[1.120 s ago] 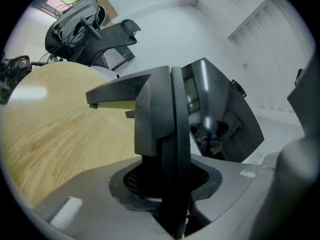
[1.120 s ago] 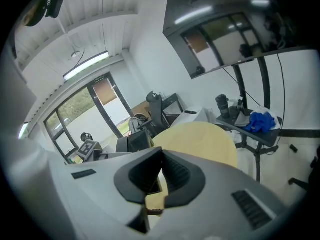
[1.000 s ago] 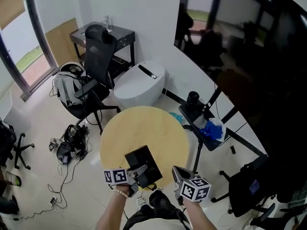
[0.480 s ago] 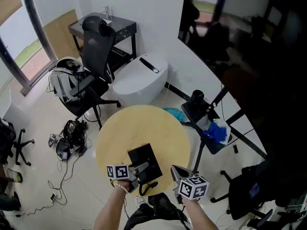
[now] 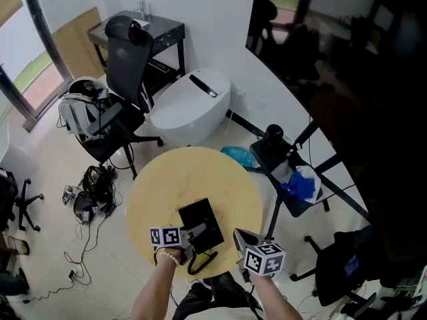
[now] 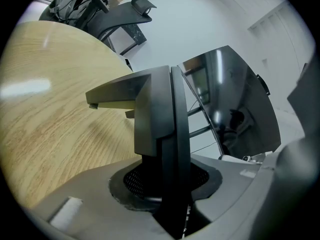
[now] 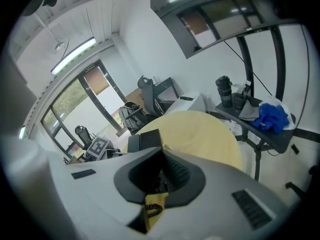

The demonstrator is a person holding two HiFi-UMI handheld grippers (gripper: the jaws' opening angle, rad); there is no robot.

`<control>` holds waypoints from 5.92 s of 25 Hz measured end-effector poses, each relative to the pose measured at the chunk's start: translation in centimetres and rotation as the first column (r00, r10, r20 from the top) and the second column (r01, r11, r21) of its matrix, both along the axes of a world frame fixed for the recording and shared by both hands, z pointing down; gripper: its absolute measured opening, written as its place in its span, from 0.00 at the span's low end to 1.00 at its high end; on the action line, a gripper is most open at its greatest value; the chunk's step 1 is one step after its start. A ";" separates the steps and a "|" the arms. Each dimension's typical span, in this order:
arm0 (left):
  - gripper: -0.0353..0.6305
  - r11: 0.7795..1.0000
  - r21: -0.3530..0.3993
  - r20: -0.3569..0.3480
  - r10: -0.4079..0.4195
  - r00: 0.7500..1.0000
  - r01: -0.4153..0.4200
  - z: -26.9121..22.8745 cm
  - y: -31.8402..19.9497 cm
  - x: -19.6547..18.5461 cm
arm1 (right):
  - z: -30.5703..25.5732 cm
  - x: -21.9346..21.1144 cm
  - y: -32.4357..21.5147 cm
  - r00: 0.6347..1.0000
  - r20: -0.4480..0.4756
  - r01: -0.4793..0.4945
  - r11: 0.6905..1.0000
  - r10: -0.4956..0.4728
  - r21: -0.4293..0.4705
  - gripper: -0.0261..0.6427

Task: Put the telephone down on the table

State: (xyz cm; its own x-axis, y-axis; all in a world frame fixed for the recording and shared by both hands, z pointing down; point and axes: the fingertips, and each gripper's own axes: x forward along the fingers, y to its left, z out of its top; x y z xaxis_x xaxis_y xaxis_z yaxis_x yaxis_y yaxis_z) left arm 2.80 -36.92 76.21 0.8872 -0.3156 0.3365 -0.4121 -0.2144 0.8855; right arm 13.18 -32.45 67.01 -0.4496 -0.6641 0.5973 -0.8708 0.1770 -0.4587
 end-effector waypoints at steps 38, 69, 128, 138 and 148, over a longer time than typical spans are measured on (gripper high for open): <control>0.63 0.993 0.118 0.345 -0.045 0.937 0.004 5.1 -0.2 -3.3 | 0.2 -1.4 0.0 1.000 0.009 0.021 1.000 -0.021 -0.011 0.05; 0.05 0.845 0.451 0.255 -0.432 0.865 0.289 -13.0 9.4 -12.0 | -3.5 -6.1 5.6 0.988 -0.137 0.088 0.991 -0.074 0.100 0.05; 0.05 0.759 0.607 0.264 -0.472 0.841 0.236 -24.6 42.7 -6.5 | -14.2 -3.2 40.0 0.992 -0.022 0.121 0.937 -0.121 0.327 0.05; 0.05 0.762 0.609 0.242 -0.443 0.863 0.220 -24.9 42.2 -6.5 | -14.7 -4.2 39.6 0.993 -0.051 0.115 0.932 -0.104 0.343 0.05; 0.05 0.775 0.599 0.256 -0.425 0.868 0.203 -24.4 42.4 -7.2 | -14.0 -5.5 39.5 0.995 -0.035 0.104 0.938 -0.098 0.331 0.05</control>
